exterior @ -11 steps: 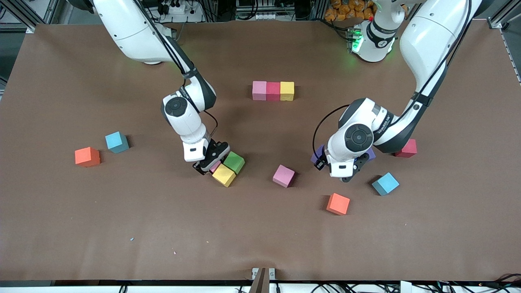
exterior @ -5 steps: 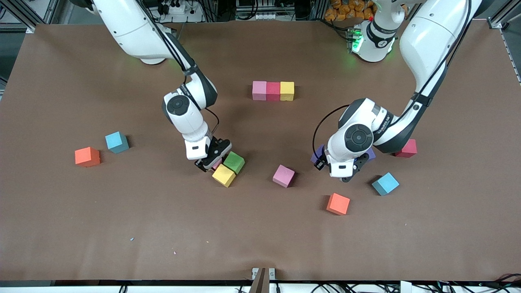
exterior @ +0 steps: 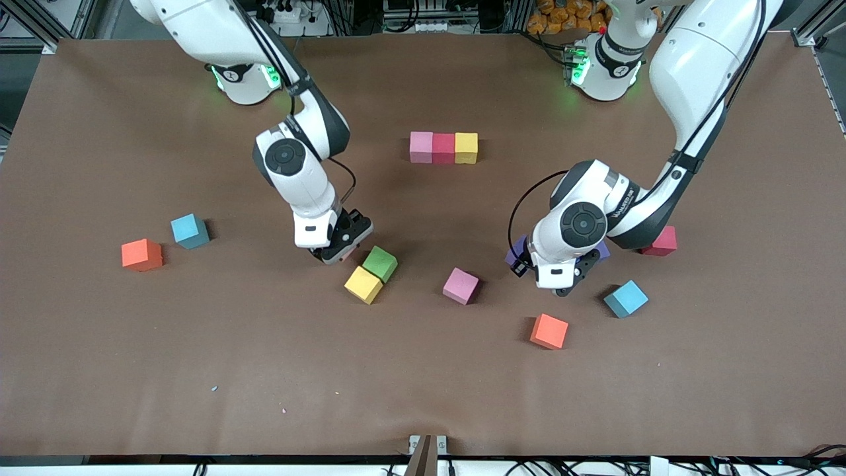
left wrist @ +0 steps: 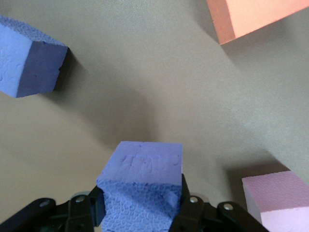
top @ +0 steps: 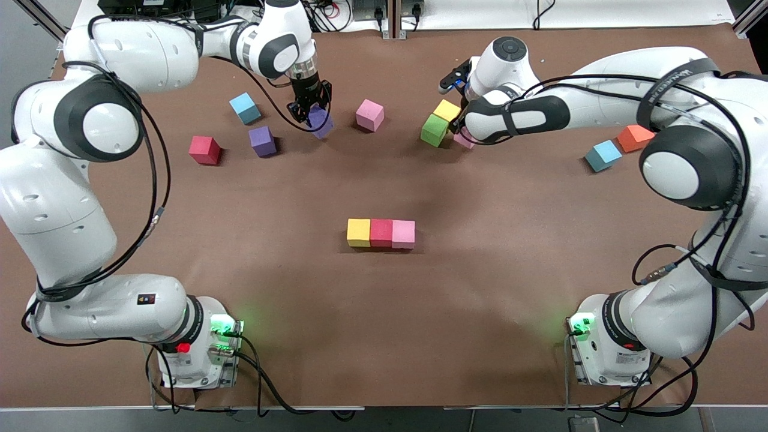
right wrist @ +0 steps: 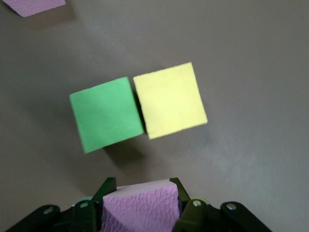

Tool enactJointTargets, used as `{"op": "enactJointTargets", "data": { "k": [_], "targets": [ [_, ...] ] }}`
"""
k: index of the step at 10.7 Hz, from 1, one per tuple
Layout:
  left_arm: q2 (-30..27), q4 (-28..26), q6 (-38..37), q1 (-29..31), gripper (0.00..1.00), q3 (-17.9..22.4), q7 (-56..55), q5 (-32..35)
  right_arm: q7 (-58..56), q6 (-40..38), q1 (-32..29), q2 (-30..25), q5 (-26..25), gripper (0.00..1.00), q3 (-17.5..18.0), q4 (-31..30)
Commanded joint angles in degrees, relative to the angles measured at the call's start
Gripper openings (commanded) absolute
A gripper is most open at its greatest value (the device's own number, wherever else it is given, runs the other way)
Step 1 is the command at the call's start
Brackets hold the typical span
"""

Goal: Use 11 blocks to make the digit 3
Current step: 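Grasp the pink cube with the right gripper and lift it, then carry the pink cube to the row and lower it beside the first pink cube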

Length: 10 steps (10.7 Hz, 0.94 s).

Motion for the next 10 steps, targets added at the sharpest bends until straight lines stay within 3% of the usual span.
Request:
{"op": "enactJointTargets", "data": {
  "k": [1, 4, 10],
  "targets": [
    [0.38, 0.92, -0.94, 0.29, 0.0, -0.18, 0.98, 1.87, 9.61, -0.4, 0.72, -6.36, 0.96, 0.0, 0.06, -6.69],
    [0.29, 0.92, -0.94, 0.47, 0.0, -0.18, 2.82, 1.87, 29.11, 0.31, 4.41, -11.64, 0.88, 0.0, -0.03, -10.4],
    [0.37, 0.83, -0.94, 0.65, 0.0, -0.18, 3.97, 1.87, 54.99, 3.55, 12.14, -11.66, -0.53, 0.0, -0.29, -10.58]
  ]
}}
